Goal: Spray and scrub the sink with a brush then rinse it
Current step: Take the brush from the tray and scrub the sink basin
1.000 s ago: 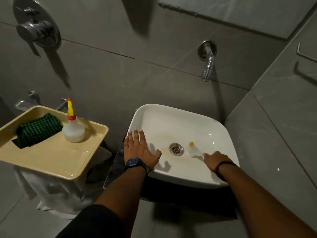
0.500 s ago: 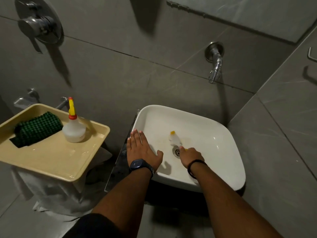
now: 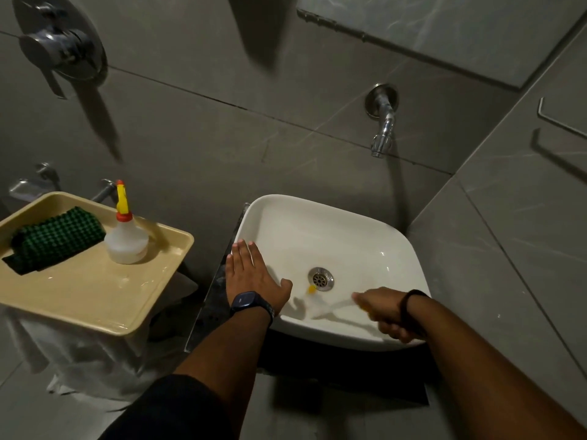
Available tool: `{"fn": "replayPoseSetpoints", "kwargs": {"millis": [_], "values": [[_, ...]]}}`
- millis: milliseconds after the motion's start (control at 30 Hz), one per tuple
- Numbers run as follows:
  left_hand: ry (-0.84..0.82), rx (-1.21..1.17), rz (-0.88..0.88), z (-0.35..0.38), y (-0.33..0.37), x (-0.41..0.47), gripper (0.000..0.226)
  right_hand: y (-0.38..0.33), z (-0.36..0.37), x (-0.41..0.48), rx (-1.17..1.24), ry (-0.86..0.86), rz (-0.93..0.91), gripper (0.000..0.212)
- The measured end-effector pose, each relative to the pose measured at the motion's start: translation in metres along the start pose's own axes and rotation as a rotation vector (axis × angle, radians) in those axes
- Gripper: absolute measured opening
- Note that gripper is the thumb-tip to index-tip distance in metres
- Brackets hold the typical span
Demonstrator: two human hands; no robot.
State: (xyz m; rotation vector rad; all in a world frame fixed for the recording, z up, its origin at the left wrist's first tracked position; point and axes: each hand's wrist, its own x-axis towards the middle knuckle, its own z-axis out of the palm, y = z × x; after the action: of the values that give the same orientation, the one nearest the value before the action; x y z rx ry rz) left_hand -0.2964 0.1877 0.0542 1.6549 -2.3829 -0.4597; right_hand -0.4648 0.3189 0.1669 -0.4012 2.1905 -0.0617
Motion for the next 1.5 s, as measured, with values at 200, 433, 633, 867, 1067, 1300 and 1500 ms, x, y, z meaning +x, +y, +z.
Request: {"fn": "replayPoseSetpoints", "kwargs": {"millis": [200, 433, 633, 867, 1067, 1300, 1500], "values": [[0.012, -0.007, 0.009, 0.002, -0.003, 0.004, 0.107, -0.034, 0.051, 0.034, -0.008, 0.367, -0.233, 0.056], [0.001, 0.022, -0.007, 0.007, -0.002, 0.009, 0.106, -0.062, 0.069, 0.061, 0.084, 0.263, -0.388, 0.049], [0.002, 0.029, -0.001, 0.005, -0.003, 0.008, 0.107, -0.022, 0.029, 0.061, -0.128, 0.553, -0.145, 0.056], [-0.016, 0.022, -0.006, 0.005, -0.002, 0.009, 0.109, -0.013, -0.002, 0.014, -0.017, 0.08, 0.006, 0.033], [0.007, -0.001, -0.009, 0.006, 0.0, 0.008, 0.11, -0.032, 0.003, 0.026, 0.087, 0.201, -0.05, 0.047], [0.015, 0.005, -0.015, 0.008, -0.001, 0.009, 0.109, -0.08, 0.069, 0.056, 0.111, 0.205, -0.345, 0.06], [0.007, 0.022, -0.007, 0.008, -0.002, 0.009, 0.109, -0.025, 0.022, 0.062, -0.061, 0.567, -0.103, 0.056]]}}
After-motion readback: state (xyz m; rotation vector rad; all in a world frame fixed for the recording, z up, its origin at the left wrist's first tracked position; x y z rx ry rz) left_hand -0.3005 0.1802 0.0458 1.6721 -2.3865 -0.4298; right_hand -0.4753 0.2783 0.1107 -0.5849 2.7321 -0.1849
